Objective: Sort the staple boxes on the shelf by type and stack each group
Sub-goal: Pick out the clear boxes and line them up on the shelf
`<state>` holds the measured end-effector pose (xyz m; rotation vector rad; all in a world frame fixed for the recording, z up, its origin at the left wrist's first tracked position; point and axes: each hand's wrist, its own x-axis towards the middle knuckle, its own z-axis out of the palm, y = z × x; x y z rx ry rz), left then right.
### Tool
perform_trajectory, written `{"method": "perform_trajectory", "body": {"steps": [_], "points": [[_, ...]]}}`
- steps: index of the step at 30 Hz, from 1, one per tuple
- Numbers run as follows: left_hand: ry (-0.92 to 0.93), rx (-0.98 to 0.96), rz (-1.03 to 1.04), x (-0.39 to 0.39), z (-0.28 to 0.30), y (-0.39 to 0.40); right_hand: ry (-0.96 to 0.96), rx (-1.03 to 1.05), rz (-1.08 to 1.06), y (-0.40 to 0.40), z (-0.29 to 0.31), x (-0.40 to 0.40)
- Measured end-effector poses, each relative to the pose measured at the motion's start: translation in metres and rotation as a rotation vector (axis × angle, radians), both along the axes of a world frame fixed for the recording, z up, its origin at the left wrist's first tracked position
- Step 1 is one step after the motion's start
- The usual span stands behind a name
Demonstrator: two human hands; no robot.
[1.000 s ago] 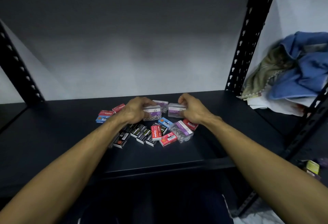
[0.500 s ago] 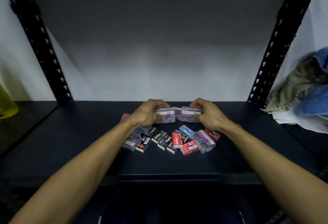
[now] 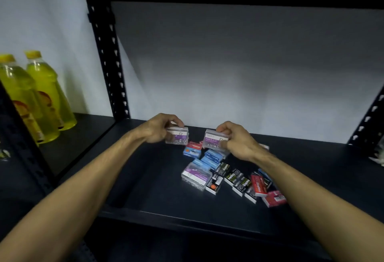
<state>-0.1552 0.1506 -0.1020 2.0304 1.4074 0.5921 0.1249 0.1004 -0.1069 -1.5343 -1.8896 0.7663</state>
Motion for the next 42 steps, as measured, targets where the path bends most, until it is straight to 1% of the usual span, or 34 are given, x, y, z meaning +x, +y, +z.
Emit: {"method": "perform_trajectory", "body": {"steps": [5, 11, 15, 21, 28, 42], "points": [[-0.023, -0.04, 0.014, -0.044, -0.011, 0.008, 0.022, -0.006, 0.026, 0.015, -0.006, -0.049], [-0.029, -0.078, 0.003, -0.073, -0.025, 0.019, 0.024, -0.027, 0.062, 0.032, -0.017, -0.097], [-0.042, -0.093, 0.001, -0.086, -0.032, 0.022, -0.027, -0.018, 0.09, 0.038, -0.026, -0.115], [-0.063, -0.086, -0.009, -0.093, -0.033, 0.021, -0.086, 0.008, 0.091, 0.04, -0.032, -0.121], [-0.074, -0.082, -0.003, -0.092, -0.032, 0.018, -0.074, 0.009, 0.089, 0.035, -0.029, -0.121], [-0.032, -0.065, 0.028, -0.089, -0.027, 0.014, -0.05, 0.004, 0.084, 0.04, -0.035, -0.117]]}}
